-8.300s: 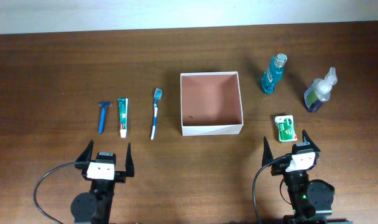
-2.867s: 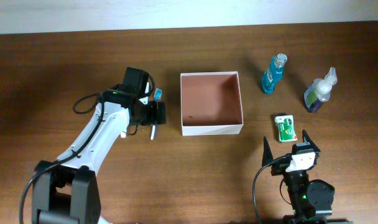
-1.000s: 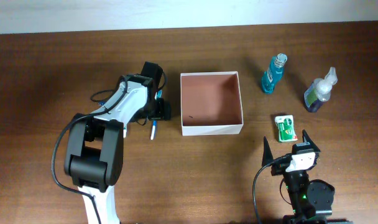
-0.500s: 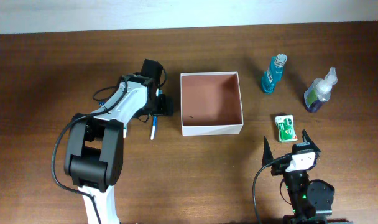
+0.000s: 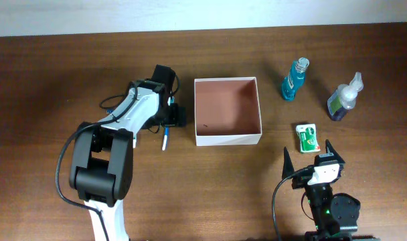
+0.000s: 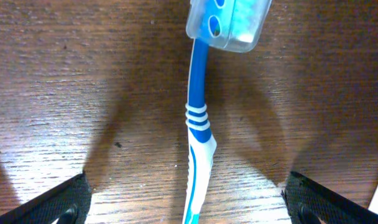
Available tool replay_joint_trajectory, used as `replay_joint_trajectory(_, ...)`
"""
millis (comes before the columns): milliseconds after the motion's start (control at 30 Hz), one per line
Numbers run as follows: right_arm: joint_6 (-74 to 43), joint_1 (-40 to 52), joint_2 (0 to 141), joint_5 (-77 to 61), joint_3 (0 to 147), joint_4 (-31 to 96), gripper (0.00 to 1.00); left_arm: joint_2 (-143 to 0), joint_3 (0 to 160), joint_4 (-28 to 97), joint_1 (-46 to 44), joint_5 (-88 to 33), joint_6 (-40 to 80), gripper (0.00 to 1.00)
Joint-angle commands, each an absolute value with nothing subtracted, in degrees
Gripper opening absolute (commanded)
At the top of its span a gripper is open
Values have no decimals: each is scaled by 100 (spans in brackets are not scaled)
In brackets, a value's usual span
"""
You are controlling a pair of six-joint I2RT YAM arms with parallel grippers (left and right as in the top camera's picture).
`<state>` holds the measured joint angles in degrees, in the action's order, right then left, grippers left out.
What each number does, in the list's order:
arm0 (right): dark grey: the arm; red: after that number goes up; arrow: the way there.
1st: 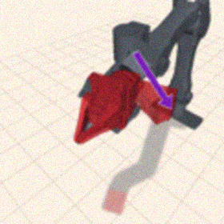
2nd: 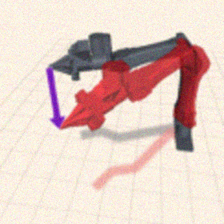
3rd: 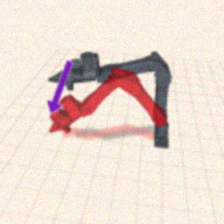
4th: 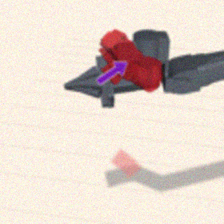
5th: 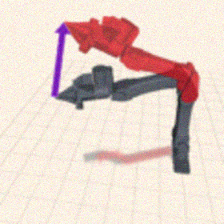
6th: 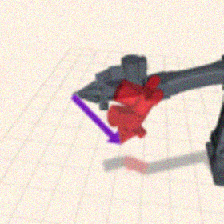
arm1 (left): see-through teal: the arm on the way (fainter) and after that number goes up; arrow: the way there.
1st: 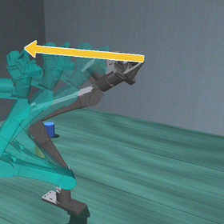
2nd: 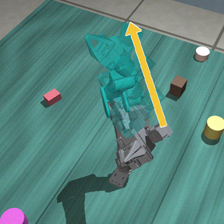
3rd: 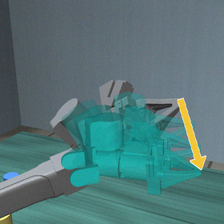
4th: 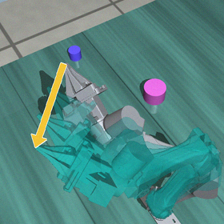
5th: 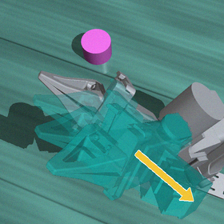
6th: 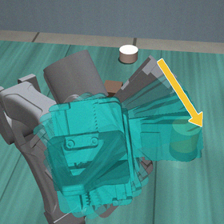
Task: Pack container
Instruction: 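Close the left gripper on the blue toothbrush handle and lift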
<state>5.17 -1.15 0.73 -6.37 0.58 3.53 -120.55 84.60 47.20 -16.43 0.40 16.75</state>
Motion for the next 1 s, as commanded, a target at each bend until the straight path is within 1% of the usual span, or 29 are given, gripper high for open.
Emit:
replay_joint_trajectory(0, 556, -152, 21, -690, 32, 386, 98, -12162, 8532, 4792, -1647, -64, 1710, 99)
replay_joint_trajectory(300, 556, -152, 21, -690, 32, 386, 98, -12184, 8527, 5085, -1647, -64, 1710, 100)
replay_joint_trajectory(333, 556, -152, 21, -690, 32, 386, 98, -12184, 8527, 5083, -1647, -62, 1710, 97)
replay_joint_trajectory(367, 556, -152, 21, -690, 32, 386, 98, -12184, 8527, 5083, -1647, -47, 1710, 92)
replay_joint_trajectory(400, 556, -152, 21, -690, 32, 386, 98, -12184, 8527, 5083, -1647, -16, 1710, 81)
replay_joint_trajectory(467, 556, -152, 21, -690, 32, 386, 98, -12184, 8527, 5083, -1647, 45, 1710, 69)
replay_joint_trajectory(633, 556, -152, 21, -690, 32, 386, 98, -12184, 8527, 5085, -1647, 40, 1710, 50)
replay_joint_trajectory(833, 556, -152, 21, -690, 32, 386, 99, -12184, 8527, 5085, -1647, 38, 1712, 18)
replay_joint_trajectory(967, 556, -152, 21, -690, 32, 386, 98, -12182, 8527, 5085, -1647, 38, 1712, 7)
